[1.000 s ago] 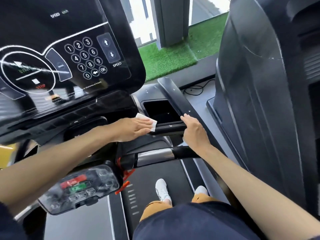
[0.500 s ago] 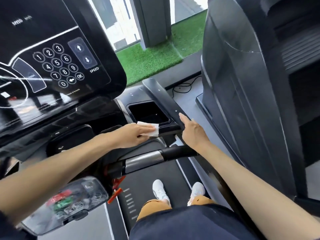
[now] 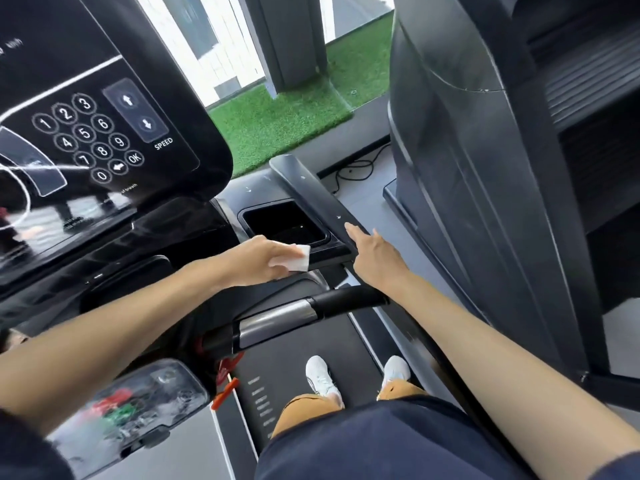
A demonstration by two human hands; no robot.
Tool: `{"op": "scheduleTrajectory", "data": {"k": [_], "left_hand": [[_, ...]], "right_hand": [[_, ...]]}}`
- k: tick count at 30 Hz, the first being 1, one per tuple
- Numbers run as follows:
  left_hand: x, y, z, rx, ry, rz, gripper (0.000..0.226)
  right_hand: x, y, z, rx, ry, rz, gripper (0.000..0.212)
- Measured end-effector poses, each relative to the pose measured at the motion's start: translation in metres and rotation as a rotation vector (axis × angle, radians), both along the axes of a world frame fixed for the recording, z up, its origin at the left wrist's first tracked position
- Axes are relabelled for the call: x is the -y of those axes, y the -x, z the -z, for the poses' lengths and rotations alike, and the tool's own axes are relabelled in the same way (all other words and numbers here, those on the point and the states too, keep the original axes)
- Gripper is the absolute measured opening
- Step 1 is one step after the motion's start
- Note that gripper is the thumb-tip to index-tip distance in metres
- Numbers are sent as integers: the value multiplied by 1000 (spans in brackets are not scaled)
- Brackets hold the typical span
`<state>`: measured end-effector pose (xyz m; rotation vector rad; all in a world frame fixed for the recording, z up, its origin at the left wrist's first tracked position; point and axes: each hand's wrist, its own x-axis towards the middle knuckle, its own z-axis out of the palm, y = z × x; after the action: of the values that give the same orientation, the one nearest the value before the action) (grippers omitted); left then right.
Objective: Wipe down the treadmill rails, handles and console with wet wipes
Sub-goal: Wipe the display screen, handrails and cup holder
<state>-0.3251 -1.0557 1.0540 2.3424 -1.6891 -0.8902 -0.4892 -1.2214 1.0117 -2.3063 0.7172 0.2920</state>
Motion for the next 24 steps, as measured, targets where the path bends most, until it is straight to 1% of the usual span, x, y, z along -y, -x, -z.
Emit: {"op": "scheduleTrajectory", "data": {"k": [3,6,8,10,15,20,23,24], "left_hand": [[20,13,10,-52,49,15,50],[-4,3,6,-7,-6,1,49],[-23,-4,-1,7,-25,-55,49],[-19,-5,-1,14,-16,-93,50],[32,28,18,-79,92,-1,53],[13,14,14,-48,65,-25,53],[23,24,18,-71,134,7,50],[30,29,23,-80,129,11,51]], "right_hand": [[-4,3,-4,8,41,-15,69],[-1,3,-6,-16,38,-25,74],[2,1,-6,-22,24,-16,77],[2,0,-6,-23,22,-2,77],[0,2,-11,-46,22,-10,73],[2,4,-10,-26,1,-51,76],[2,4,-10,-31,-5,-45,77],[2,3,-11,-39,-6,-47,76]]}}
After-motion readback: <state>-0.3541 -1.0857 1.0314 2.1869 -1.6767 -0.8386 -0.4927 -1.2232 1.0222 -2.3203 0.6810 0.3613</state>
